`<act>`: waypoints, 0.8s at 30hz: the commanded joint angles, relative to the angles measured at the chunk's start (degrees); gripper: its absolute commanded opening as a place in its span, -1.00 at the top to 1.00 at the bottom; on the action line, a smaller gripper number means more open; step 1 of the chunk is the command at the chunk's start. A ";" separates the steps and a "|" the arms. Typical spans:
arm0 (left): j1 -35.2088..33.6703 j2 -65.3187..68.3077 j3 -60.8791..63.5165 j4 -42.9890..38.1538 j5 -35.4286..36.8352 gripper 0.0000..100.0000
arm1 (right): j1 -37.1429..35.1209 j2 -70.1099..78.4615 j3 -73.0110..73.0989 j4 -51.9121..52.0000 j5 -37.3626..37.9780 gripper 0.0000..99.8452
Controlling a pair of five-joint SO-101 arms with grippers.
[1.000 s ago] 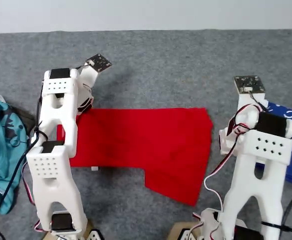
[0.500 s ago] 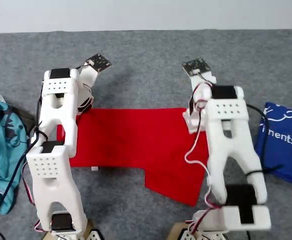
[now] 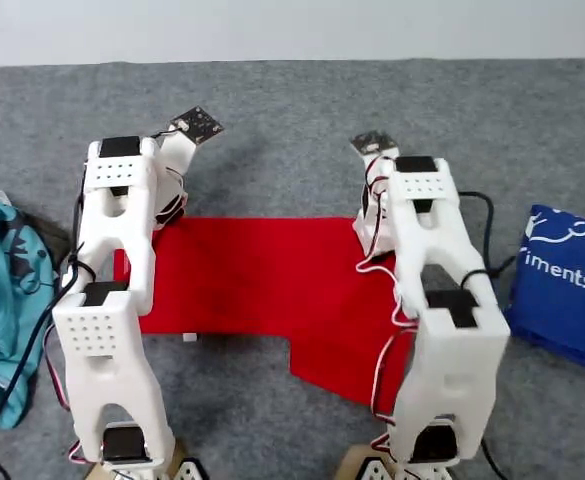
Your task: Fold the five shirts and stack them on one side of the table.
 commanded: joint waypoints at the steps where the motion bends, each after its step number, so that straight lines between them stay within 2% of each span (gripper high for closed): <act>1: -1.41 -2.73 -1.63 -0.88 0.44 0.90 | -0.04 2.68 -6.07 0.04 -0.44 0.98; 7: -5.19 -2.73 -1.63 -0.88 0.35 0.90 | 0.92 7.52 -8.44 0.04 -0.35 0.98; 18: -13.01 -2.73 -1.63 -0.97 0.00 0.90 | 1.19 7.69 -9.41 0.75 -0.35 0.98; 24: -17.23 -2.73 -1.63 -2.46 -3.08 0.93 | 1.19 7.69 -9.41 0.84 -0.35 0.98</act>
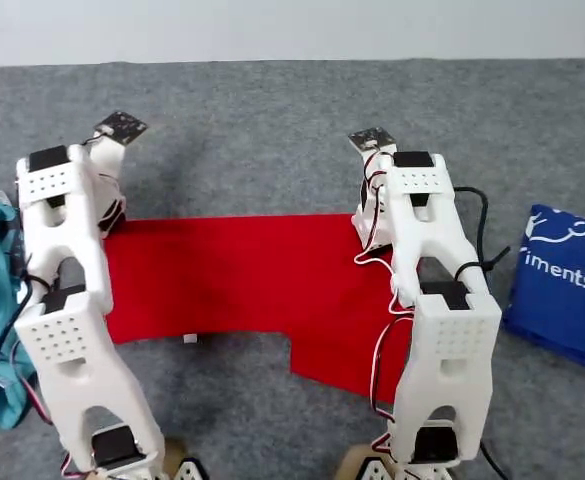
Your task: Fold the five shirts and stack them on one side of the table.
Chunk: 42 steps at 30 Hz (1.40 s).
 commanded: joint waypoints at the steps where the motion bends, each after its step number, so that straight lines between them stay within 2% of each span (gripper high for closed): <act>1: -4.22 -2.73 -1.63 -2.90 -1.67 0.92 | 0.66 0.40 -1.49 0.22 -0.35 0.98; 10: -7.03 -0.44 -1.63 -6.33 -5.19 0.92 | 0.57 0.40 -1.49 0.22 -0.35 0.98; 16: -7.21 -2.20 -6.11 -0.70 -4.57 0.93 | 0.57 0.40 -1.49 0.22 -0.35 0.98; 19: -3.78 -5.36 -11.47 4.22 -1.58 0.93 | 0.57 0.40 -1.41 0.22 -0.35 0.98; 23: 4.48 -9.93 -18.42 11.69 1.23 0.92 | 0.57 0.40 -1.41 0.22 -0.35 0.98; 28: 11.60 -12.04 -22.81 17.14 5.63 0.92 | 0.57 0.40 -1.41 0.22 -0.35 0.98; 32: 12.92 -11.87 -23.25 18.29 8.35 0.92 | 0.66 0.40 -1.41 0.22 -0.35 0.98; 39: 13.45 -6.07 -23.16 17.32 8.44 0.92 | 0.57 -0.13 -1.67 0.22 -0.35 0.98; 42: 13.10 -7.47 -24.57 19.25 8.44 0.92 | 0.31 -1.19 -1.93 0.13 -0.44 0.97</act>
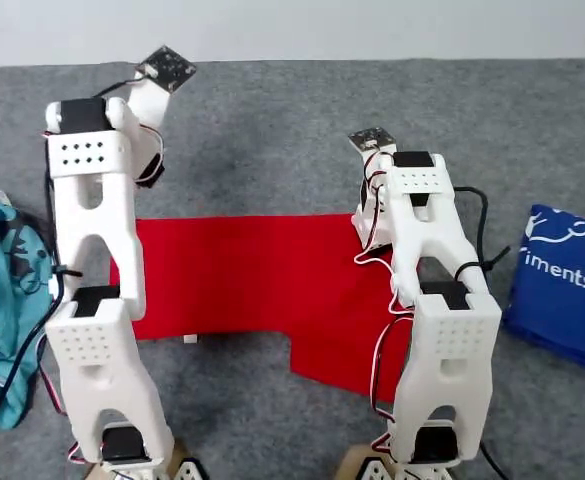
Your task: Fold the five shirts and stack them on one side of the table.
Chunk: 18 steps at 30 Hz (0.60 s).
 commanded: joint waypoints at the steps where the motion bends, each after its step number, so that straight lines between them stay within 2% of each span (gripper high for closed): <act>1: -0.18 -2.90 -3.47 2.20 0.62 0.92 | 0.22 -1.89 -1.93 0.13 -0.62 0.97; 5: -0.44 -6.51 -3.56 2.37 0.62 0.92 | -0.57 -6.20 -2.02 0.84 -0.44 0.92; 11: -0.44 -10.46 -3.56 2.46 1.05 0.79 | -1.98 -13.32 -2.20 5.58 -0.79 0.52; 18: 0.09 -14.33 -2.51 2.55 3.96 0.76 | -2.07 -22.46 -2.20 10.15 -0.35 0.48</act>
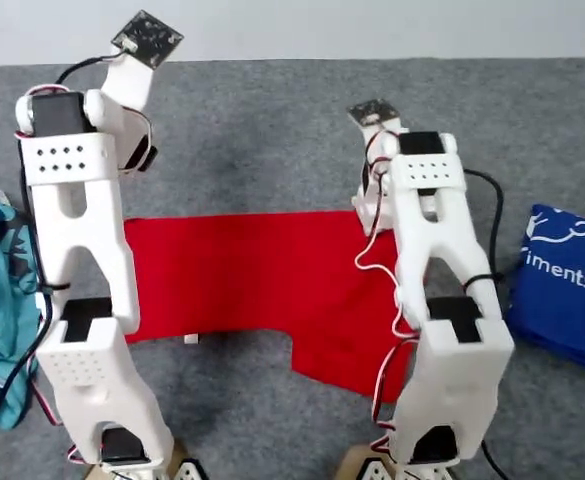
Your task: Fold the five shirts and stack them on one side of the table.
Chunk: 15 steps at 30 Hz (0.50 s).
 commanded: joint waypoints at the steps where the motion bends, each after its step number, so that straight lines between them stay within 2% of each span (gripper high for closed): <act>1: 0.70 -5.89 -0.04 1.58 0.88 0.76 | -0.57 -8.40 -2.29 3.21 -0.35 0.48; 11: 4.48 -17.93 17.36 1.58 0.62 0.76 | -3.38 -19.38 -2.46 11.21 -0.62 0.48; 15: 8.09 -22.33 23.96 1.58 0.70 0.76 | -3.74 -27.21 -2.46 14.73 -0.70 0.50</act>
